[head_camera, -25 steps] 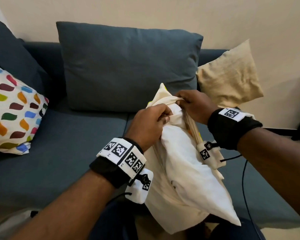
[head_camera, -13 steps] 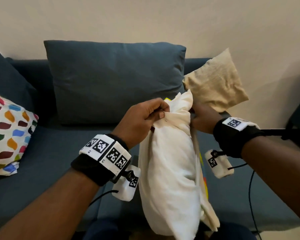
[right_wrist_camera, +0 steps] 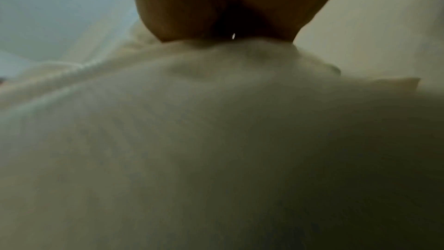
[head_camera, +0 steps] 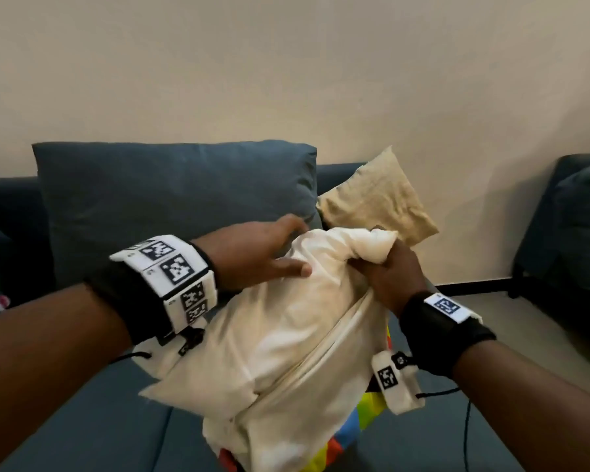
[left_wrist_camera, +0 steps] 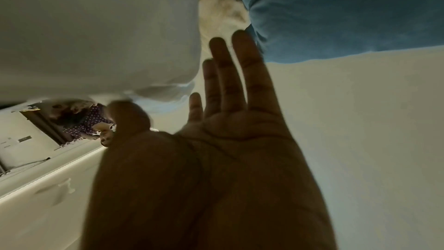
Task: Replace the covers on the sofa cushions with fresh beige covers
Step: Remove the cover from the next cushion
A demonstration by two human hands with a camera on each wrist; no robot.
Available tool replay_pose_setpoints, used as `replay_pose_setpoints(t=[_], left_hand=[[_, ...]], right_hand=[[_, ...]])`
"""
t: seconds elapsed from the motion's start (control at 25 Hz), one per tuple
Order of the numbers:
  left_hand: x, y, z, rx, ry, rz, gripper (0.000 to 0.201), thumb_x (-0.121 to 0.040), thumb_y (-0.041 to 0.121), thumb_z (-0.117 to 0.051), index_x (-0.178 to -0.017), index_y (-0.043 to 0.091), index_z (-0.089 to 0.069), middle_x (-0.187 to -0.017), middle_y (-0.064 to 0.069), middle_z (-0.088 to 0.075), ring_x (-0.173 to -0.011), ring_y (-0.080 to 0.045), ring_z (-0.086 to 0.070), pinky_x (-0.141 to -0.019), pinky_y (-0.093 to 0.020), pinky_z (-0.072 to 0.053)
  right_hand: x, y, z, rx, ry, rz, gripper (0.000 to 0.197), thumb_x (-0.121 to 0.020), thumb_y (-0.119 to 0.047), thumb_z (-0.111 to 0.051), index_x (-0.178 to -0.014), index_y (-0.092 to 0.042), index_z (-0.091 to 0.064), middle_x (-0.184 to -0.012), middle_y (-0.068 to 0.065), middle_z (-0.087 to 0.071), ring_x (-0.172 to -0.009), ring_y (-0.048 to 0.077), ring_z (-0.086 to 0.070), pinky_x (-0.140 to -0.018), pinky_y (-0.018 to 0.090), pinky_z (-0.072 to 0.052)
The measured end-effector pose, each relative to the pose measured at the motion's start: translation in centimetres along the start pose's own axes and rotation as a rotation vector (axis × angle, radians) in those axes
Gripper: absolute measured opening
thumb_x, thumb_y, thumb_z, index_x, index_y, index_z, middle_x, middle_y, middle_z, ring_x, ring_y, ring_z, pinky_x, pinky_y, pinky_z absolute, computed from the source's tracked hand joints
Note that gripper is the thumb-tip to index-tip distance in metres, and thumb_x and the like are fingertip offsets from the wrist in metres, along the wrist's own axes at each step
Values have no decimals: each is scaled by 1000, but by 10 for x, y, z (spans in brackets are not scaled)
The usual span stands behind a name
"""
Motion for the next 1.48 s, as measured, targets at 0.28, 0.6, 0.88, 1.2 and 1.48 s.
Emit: replay_pose_setpoints(t=[0.28,0.6,0.88,1.2,1.48], left_hand=[[17,-40,-18,-302,-55,189,52,-81,35,-68,-126,38,-42,-125,9,-62,-113,-24,-59,-85,-40,-52],[5,13,-68,207,146,35,95,-69,78,-56,-151,47,-21,-151,10,-39,-134,-12,-45,-106,-40,-44],[2,7,-62,107,336,105,26,-92,48,-58,-97,24,-50,-96,1,-64,-92,-30,-61,-74,-43,-48],[18,-38,-50,166,404,302,28,-97,43,-53,-90,16,-47,-78,0,-57,-79,-33,-57,-63,-37,-35],[29,-30,-55,236,325,171,29,-94,44,-59,-103,17,-52,-87,0,-63,-59,-18,-56,-57,-37,-50]], right_hand=[[7,-1,13,-39,211,-142,40,-79,-26,-82,-116,-22,-69,-103,-11,-68,-98,7,-62,-80,19,-44],[42,5,-36,121,-176,-14,65,-63,-62,-70,-120,-31,-62,-111,-8,-72,-107,16,-66,-90,41,-54],[45,-8,-50,157,-330,63,54,-70,-43,-78,-119,-25,-63,-109,-3,-66,-101,15,-62,-87,41,-51],[67,35,-69,435,-515,32,54,-73,-57,-74,-113,-23,-62,-102,-7,-49,-98,15,-51,-80,31,-37],[72,62,-67,466,-633,-130,86,-50,-77,-74,-122,-33,-57,-116,-5,-65,-109,21,-61,-89,41,-51]])
Point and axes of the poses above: each hand's wrist, its own x-axis away from the middle knuckle, its own z-axis out of the back of the hand, y = z × x, the point moved 5 cm from there along -x, towards the middle knuckle
